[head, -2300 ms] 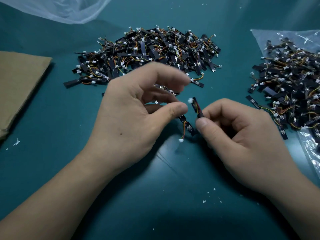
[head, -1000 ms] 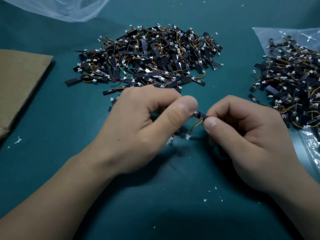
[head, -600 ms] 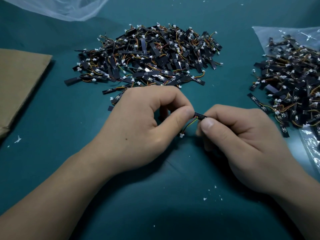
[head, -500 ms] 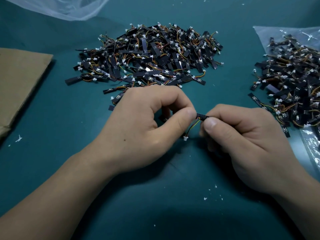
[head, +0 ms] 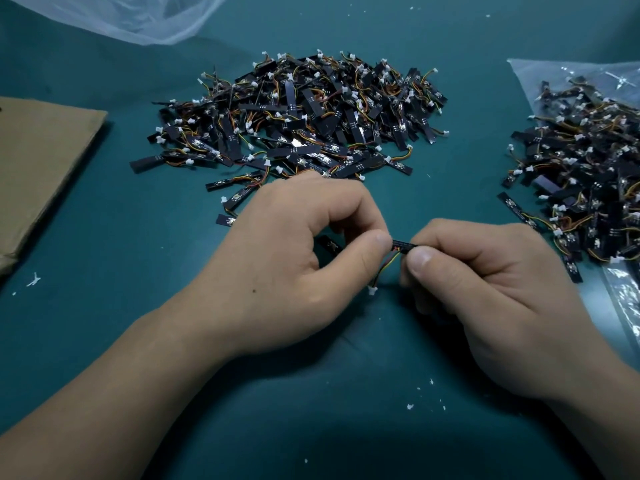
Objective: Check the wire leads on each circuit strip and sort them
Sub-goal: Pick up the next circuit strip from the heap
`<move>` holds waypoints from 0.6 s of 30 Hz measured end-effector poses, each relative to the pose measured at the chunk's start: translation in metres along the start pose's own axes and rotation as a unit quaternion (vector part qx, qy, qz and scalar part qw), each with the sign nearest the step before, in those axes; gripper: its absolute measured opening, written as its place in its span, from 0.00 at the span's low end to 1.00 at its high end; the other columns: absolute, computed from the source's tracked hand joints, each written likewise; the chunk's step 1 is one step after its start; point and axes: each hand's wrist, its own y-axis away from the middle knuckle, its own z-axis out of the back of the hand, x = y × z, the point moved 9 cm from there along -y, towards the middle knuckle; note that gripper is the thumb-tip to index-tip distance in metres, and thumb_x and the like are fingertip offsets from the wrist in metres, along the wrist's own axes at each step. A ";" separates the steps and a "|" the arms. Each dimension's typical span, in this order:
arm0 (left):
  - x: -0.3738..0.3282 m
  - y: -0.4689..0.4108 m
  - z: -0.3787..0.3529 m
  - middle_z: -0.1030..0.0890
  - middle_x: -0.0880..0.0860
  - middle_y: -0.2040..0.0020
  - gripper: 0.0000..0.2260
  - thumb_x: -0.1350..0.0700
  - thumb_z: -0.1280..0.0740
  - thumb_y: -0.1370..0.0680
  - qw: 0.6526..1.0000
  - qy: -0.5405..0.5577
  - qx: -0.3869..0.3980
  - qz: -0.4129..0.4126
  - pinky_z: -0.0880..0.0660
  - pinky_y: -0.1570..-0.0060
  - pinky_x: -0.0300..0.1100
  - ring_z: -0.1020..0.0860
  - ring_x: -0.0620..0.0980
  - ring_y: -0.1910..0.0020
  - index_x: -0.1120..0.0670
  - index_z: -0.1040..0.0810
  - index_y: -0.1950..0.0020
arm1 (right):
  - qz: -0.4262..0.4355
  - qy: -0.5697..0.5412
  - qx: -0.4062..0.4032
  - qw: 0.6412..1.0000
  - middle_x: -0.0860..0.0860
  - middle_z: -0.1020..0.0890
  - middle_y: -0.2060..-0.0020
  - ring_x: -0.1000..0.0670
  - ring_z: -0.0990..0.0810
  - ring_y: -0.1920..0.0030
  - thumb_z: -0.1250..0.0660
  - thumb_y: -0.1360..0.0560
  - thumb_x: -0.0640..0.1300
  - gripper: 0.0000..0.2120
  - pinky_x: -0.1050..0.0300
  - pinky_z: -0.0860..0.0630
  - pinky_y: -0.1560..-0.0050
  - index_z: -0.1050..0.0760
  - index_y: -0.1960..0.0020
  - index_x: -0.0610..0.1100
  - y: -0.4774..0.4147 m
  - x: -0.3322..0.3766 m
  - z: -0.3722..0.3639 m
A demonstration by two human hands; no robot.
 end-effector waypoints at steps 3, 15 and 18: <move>-0.001 0.000 -0.002 0.24 0.39 0.65 0.06 0.57 0.30 0.24 1.000 0.005 0.009 0.000 0.35 0.58 0.28 0.25 0.41 0.61 0.53 0.21 0.61 | 0.001 0.005 0.001 1.000 0.49 0.23 0.72 0.49 0.26 0.72 0.39 0.22 0.51 0.15 0.55 0.31 0.70 0.25 0.65 0.48 0.000 0.001 0.000; 0.002 0.001 -0.005 0.27 0.39 0.69 0.07 0.59 0.31 0.23 0.999 0.043 0.030 0.014 0.35 0.64 0.26 0.26 0.37 0.67 0.52 0.23 0.61 | -0.013 0.020 0.014 1.000 0.53 0.20 0.71 0.50 0.23 0.70 0.40 0.21 0.52 0.15 0.58 0.31 0.68 0.24 0.63 0.49 0.000 -0.002 -0.002; 0.003 0.001 -0.005 0.27 0.39 0.70 0.08 0.59 0.31 0.23 0.998 0.049 0.032 0.023 0.36 0.66 0.27 0.27 0.39 0.69 0.51 0.23 0.62 | -0.011 0.013 0.003 1.000 0.52 0.20 0.70 0.50 0.24 0.70 0.40 0.21 0.51 0.14 0.57 0.30 0.68 0.23 0.62 0.48 0.000 -0.002 -0.001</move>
